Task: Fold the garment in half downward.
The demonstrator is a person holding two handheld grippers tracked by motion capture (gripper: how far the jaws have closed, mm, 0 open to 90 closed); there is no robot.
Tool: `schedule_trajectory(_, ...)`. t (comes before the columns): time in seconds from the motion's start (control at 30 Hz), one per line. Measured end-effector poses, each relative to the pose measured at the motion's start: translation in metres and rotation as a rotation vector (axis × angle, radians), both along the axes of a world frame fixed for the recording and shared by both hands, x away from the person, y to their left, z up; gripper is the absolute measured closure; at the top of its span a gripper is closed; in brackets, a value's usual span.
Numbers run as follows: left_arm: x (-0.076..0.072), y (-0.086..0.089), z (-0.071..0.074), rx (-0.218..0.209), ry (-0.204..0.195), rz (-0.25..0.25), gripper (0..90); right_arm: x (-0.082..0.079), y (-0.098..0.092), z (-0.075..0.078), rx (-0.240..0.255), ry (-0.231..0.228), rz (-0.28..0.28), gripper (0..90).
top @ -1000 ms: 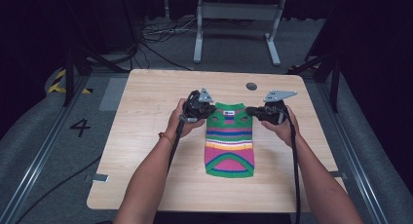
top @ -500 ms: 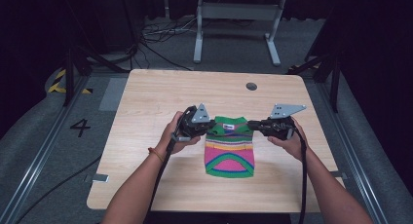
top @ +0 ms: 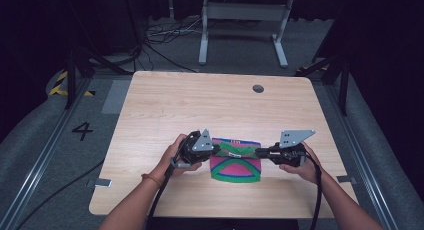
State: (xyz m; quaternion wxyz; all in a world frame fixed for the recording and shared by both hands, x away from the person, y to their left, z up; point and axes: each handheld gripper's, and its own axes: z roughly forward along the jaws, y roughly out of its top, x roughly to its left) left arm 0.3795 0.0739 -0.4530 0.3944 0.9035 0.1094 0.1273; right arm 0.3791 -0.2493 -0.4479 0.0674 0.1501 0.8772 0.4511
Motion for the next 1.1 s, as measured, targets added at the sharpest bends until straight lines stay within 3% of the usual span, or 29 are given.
schedule_trajectory(0.3, -0.025, -0.007, -0.017, 0.089, 0.049, -0.075, 85.2, -0.021, -0.001, -0.021, -0.094, 0.036, 0.027, 83.3)
schedule_trajectory(0.4, -0.030, -0.006, -0.018, 0.102, 0.042, -0.065, 83.2, -0.028, -0.002, -0.023, -0.095, 0.048, 0.022, 78.4)
schedule_trajectory(0.57, -0.034, 0.004, -0.014, 0.072, 0.060, -0.039, 76.3, -0.034, -0.005, -0.023, -0.112, 0.035, -0.020, 71.2)
schedule_trajectory(0.63, -0.034, 0.007, -0.012, 0.057, 0.066, -0.025, 67.6, -0.035, -0.005, -0.022, -0.113, 0.028, -0.036, 65.0)
schedule_trajectory(0.77, -0.024, 0.015, -0.007, 0.012, 0.072, 0.040, 57.2, -0.039, 0.003, -0.019, -0.127, 0.006, -0.052, 63.7)
schedule_trajectory(0.87, -0.018, 0.017, -0.005, -0.025, 0.076, 0.061, 58.0, -0.041, 0.011, -0.019, -0.114, 0.003, -0.048, 65.4)
schedule_trajectory(0.9, -0.017, 0.014, -0.004, -0.044, 0.083, 0.061, 59.3, -0.041, 0.012, -0.019, -0.112, 0.004, -0.046, 66.3)
schedule_trajectory(1.0, -0.018, 0.005, -0.007, -0.041, 0.091, 0.026, 63.4, -0.041, 0.017, -0.021, -0.111, 0.011, -0.037, 68.1)
schedule_trajectory(1.07, -0.023, -0.008, -0.015, 0.007, 0.100, -0.030, 66.5, -0.041, 0.020, -0.027, -0.118, 0.016, -0.031, 71.7)
schedule_trajectory(1.1, -0.023, -0.008, -0.015, 0.007, 0.100, -0.030, 67.6, -0.041, 0.020, -0.027, -0.118, 0.016, -0.031, 71.7)
